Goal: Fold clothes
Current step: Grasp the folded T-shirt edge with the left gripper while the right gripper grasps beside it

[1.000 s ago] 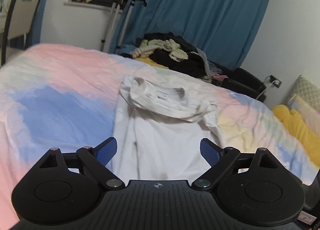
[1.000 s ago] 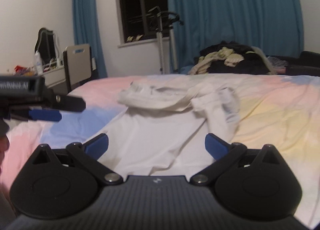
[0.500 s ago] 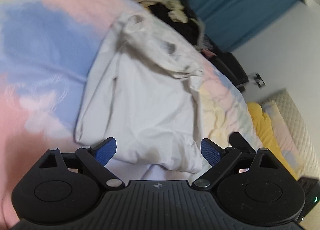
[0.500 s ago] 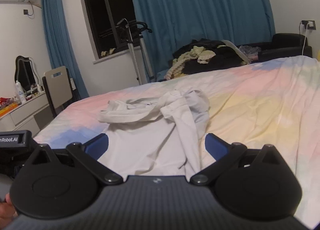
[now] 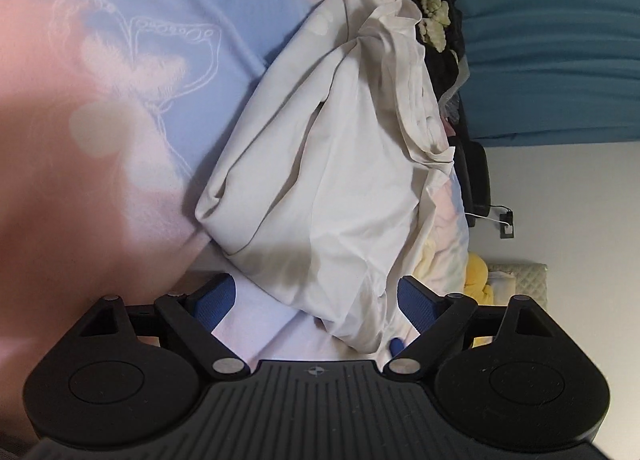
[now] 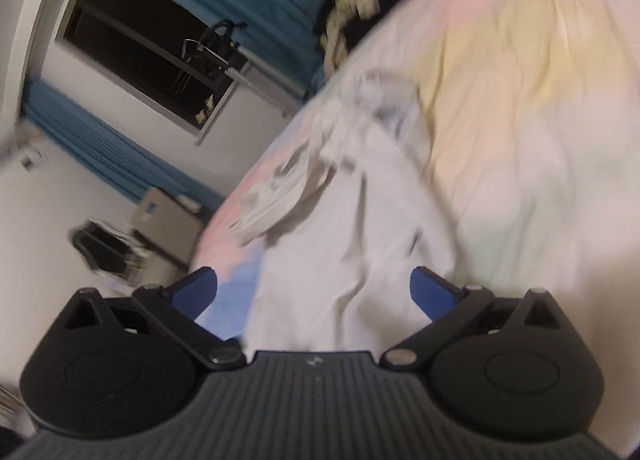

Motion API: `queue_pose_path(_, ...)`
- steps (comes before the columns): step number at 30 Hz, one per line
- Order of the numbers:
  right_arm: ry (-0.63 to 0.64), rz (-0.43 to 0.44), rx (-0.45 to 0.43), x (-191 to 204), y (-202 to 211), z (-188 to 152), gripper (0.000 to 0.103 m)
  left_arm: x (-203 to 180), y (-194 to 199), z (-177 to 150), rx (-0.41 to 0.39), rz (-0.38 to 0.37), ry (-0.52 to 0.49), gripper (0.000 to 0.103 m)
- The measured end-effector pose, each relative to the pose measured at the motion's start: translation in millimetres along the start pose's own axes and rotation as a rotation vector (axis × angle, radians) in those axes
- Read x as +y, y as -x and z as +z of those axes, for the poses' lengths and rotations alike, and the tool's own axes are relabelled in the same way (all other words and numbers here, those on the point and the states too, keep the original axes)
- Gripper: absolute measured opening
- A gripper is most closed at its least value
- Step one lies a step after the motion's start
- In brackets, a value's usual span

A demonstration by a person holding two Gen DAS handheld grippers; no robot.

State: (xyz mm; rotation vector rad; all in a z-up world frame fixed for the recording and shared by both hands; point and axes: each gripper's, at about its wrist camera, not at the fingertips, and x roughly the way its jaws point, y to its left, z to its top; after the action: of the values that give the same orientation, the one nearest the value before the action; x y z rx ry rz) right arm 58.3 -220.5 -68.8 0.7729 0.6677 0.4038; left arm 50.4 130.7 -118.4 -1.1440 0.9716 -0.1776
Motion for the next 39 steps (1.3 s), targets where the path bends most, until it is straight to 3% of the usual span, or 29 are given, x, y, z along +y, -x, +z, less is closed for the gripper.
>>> queue_pose_path(7,-0.249,0.081,0.111,-17,-23,-16,0.103,4,-12,10,-0.036,-0.025,0.043,0.085)
queue_pose_path(13,-0.462,0.151,0.207,-31,-42,-29,0.103,-6,-19,17,-0.074,-0.018,-0.010,0.050)
queue_pose_path(15,-0.470,0.162,0.211,-29,-44,-31,0.103,-9,-18,18,-0.086,-0.021,-0.022,0.029)
queue_pose_path(17,-0.475,0.173,0.210,-27,-45,-33,0.103,-12,-14,17,-0.105,-0.053,-0.028,0.021)
queue_pose_path(23,-0.523,0.231,0.211,-28,-46,-34,0.103,-21,-1,10,-0.137,-0.220,-0.033,0.015)
queue_pose_path(27,-0.540,0.201,0.193,-34,-45,-33,0.103,-25,5,6,-0.140,-0.280,-0.037,0.013)
queue_pose_path(35,-0.739,0.198,0.070,-73,-43,-15,0.102,-22,7,7,-0.157,-0.305,-0.014,0.012)
queue_pose_path(39,-0.745,0.181,0.031,-79,-39,-9,0.092,-21,4,10,-0.158,-0.296,-0.010,0.012)
